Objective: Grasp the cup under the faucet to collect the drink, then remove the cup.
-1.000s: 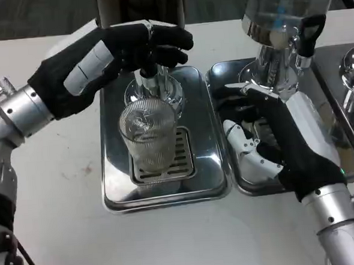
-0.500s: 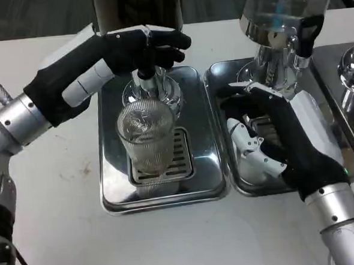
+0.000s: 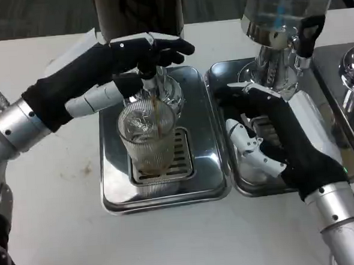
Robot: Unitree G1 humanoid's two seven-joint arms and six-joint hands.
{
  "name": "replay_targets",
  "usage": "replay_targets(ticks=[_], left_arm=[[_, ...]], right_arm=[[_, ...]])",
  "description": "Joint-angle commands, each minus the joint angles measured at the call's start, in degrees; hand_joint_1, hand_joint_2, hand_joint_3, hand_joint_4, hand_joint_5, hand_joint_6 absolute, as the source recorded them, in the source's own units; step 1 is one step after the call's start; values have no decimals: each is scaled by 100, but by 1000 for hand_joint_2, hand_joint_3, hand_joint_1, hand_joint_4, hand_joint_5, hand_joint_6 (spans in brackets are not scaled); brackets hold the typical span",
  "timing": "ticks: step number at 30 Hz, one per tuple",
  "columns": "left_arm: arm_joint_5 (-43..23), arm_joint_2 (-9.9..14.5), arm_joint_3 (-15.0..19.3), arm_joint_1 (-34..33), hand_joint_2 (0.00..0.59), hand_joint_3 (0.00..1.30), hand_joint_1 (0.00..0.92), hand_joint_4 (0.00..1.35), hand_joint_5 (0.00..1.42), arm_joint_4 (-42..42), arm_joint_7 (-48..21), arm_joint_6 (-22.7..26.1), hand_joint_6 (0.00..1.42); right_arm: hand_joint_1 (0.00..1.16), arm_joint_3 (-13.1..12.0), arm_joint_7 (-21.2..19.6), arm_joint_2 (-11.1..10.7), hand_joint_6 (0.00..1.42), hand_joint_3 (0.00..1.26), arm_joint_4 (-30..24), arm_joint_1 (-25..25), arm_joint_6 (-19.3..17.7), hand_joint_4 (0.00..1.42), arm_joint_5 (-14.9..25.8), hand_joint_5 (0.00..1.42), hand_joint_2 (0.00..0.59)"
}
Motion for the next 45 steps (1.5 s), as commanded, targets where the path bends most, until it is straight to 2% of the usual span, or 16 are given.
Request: replay_targets(ticks=[1, 5, 8, 10, 12, 13, 14, 19, 24, 29, 33, 45], left_arm=[[201, 35, -193, 189, 71, 311, 0, 206, 243, -93, 6, -311, 251], [250, 68, -265, 211, 71, 315, 0, 211, 243, -83, 117, -401, 251], [301, 112, -333, 238, 71, 316, 0, 212, 243, -107, 219, -494, 251], [309, 129, -366, 256, 79, 317, 0, 214, 243, -128, 275, -538, 251], [284, 140, -364, 295, 90, 317, 0, 217, 243, -169, 326, -604, 263], [277, 149, -367, 311, 91, 317, 0, 218, 243, -189, 344, -633, 265], [276, 157, -376, 322, 90, 317, 0, 218, 243, -202, 361, -653, 266], [287, 198, -430, 365, 85, 323, 0, 218, 243, -226, 427, -687, 268], [313, 232, -485, 416, 78, 326, 0, 226, 243, -247, 508, -740, 270], [321, 266, -549, 414, 73, 326, 0, 227, 243, -239, 578, -794, 271], [293, 276, -579, 410, 71, 326, 0, 228, 243, -255, 586, -794, 271], [258, 292, -594, 432, 71, 326, 0, 228, 243, -327, 604, -763, 271]], right_arm=[[422, -26, 38, -6, 383, 397, -55, -23, 17, 395, 54, 415, 461], [422, -34, 60, -13, 383, 378, -65, -25, 14, 391, 75, 415, 461], [419, -60, 191, 12, 369, 337, -6, -65, 21, 373, 277, 404, 456], [411, -71, 294, 5, 361, 316, 37, -92, 40, 362, 396, 391, 417], [394, -54, 490, -40, 314, 256, 91, -151, 117, 305, 516, 348, 350], [390, -49, 558, -56, 307, 242, 103, -169, 144, 290, 552, 335, 340], [386, -41, 629, -68, 283, 178, 115, -189, 176, 252, 580, 296, 318], [350, 5, 983, -139, 202, 6, 176, -314, 314, 112, 684, 164, 291], [366, 71, 1203, -219, 132, 0, 252, -415, 403, 2, 724, 68, 274], [426, 136, 1315, -277, 111, 0, 321, -510, 458, 0, 696, 20, 265], [462, 179, 1427, -308, 82, 0, 342, -547, 543, 0, 683, 0, 235], [499, 280, 1460, -276, 51, 0, 615, -645, 612, 0, 687, 0, 232]])
